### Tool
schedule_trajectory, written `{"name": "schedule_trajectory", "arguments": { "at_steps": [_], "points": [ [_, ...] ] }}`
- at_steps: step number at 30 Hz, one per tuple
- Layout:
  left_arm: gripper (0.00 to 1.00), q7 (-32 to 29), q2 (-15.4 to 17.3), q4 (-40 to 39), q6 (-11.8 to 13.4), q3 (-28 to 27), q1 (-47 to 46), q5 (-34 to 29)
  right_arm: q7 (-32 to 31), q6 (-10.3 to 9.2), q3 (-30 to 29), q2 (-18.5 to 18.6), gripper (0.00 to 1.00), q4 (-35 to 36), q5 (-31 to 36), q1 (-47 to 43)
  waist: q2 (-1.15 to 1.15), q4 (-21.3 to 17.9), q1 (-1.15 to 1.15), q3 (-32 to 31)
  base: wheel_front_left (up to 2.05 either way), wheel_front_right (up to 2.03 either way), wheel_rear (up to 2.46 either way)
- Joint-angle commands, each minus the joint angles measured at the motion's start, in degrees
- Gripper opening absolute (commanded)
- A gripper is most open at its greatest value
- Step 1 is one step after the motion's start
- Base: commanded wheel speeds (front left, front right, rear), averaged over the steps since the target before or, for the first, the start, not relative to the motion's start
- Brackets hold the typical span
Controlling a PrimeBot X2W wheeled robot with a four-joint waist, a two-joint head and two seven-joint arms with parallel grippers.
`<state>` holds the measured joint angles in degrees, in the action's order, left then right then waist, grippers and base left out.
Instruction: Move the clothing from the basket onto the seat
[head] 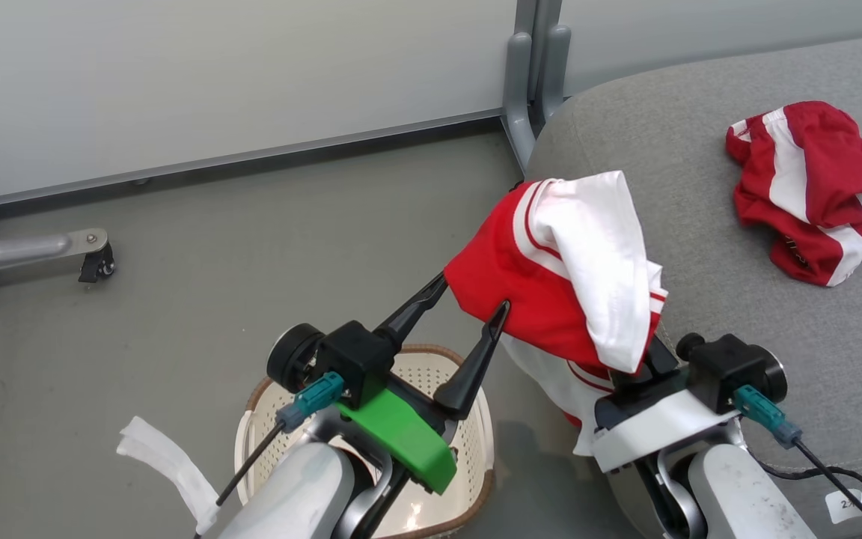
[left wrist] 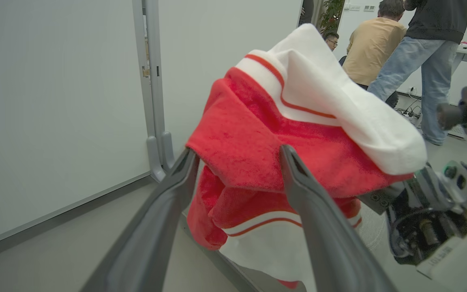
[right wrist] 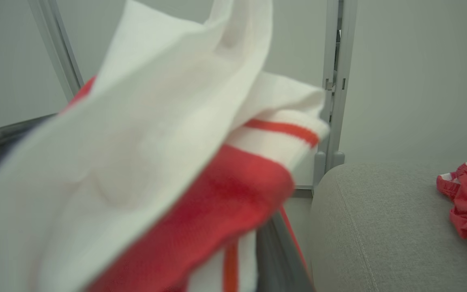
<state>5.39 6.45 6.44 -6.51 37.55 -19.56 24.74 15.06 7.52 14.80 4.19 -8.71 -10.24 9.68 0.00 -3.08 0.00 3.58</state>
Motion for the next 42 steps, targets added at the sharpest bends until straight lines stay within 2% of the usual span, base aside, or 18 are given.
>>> {"name": "schedule_trajectory", "arguments": {
  "at_steps": [1, 19, 24, 30, 42],
  "points": [
    [1.0, 0.39, 0.61, -0.09, 0.47, 0.01, -1.03, -0.08, 0.17, -0.05, -0.91, -0.18, 0.0, 0.45, 0.15, -0.69, 0.0, -0.02, 0.0, -0.02, 0.0, 0.0, 0.0],
    [1.0, 1.23, 1.55, -0.01, 1.66, 0.07, -0.26, 0.02, 0.17, -0.05, -1.91, -0.75, 0.0, 0.77, 0.0, -1.95, 0.0, -0.36, 0.0, -1.0, 0.0, 0.0, 0.0],
    [1.0, 1.26, 1.86, -0.14, 1.95, 0.27, 0.47, 0.13, 0.17, -0.05, -2.78, -0.74, 0.0, 1.82, 0.27, -2.54, 0.0, -1.63, 0.0, -1.32, 0.0, 0.0, 0.0],
    [1.0, 1.05, 2.66, -1.02, 2.44, 0.39, 0.54, -0.27, 0.17, -0.05, -3.68, -0.95, 0.0, 4.77, 0.91, -3.16, 0.0, -5.42, 0.0, -0.1, 0.0, 0.0, 0.0],
    [1.0, 2.32, 4.12, -1.59, 2.91, 1.35, -0.6, -2.18, 0.17, -0.05, -6.05, -1.22, 0.0, 10.76, 1.17, -5.35, 0.0, -17.58, 0.0, 3.49, 0.0, 0.0, 0.0]
  ]
}}
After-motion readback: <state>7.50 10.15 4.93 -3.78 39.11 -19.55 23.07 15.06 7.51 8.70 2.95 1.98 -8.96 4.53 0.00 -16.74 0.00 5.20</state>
